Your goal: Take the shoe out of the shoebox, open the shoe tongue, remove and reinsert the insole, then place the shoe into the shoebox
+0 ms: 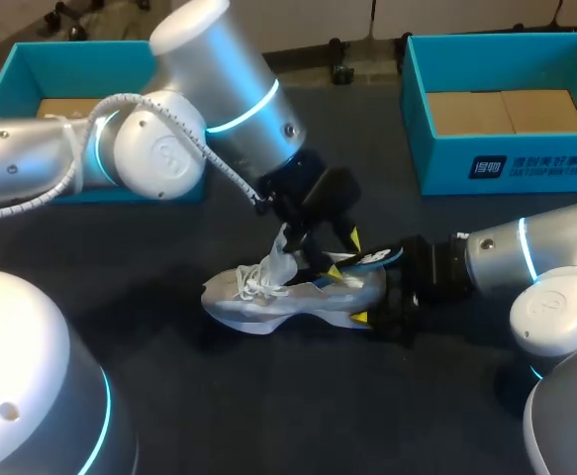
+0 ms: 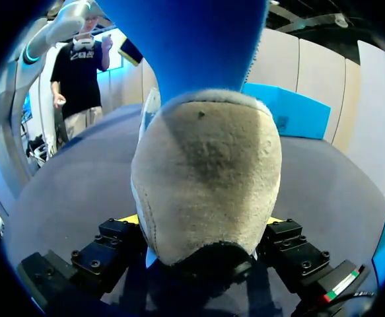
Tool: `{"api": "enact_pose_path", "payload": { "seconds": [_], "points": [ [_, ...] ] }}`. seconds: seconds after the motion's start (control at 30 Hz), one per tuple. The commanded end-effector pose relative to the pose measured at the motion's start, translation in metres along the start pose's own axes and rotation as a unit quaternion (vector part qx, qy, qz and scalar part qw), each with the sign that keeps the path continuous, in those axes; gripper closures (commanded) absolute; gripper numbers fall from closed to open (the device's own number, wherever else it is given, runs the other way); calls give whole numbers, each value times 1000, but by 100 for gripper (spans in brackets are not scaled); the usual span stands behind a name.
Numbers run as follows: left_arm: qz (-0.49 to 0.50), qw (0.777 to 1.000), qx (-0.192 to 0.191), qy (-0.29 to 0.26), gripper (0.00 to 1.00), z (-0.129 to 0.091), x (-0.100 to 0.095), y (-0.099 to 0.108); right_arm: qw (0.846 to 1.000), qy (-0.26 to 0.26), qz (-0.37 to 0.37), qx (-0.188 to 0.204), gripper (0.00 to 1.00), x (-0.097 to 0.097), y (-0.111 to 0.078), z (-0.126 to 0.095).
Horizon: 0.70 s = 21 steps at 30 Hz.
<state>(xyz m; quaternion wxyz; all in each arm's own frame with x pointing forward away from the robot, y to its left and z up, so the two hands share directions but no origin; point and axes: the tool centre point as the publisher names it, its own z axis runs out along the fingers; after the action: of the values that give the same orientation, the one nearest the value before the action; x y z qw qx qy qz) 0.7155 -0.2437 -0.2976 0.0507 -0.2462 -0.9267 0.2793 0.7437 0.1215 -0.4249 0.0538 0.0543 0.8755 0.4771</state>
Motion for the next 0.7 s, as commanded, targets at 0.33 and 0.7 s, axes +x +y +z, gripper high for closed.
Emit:
{"api": "enact_pose_path", "payload": {
  "seconds": [0.33,0.7],
  "points": [
    [-7,999,5,-35,0,-9,14,3,1000,-1,0,2,100,1,0,2],
    [-14,999,20,-35,0,-11,14,3,1000,-1,0,2,100,1,0,2]
  ]
}}
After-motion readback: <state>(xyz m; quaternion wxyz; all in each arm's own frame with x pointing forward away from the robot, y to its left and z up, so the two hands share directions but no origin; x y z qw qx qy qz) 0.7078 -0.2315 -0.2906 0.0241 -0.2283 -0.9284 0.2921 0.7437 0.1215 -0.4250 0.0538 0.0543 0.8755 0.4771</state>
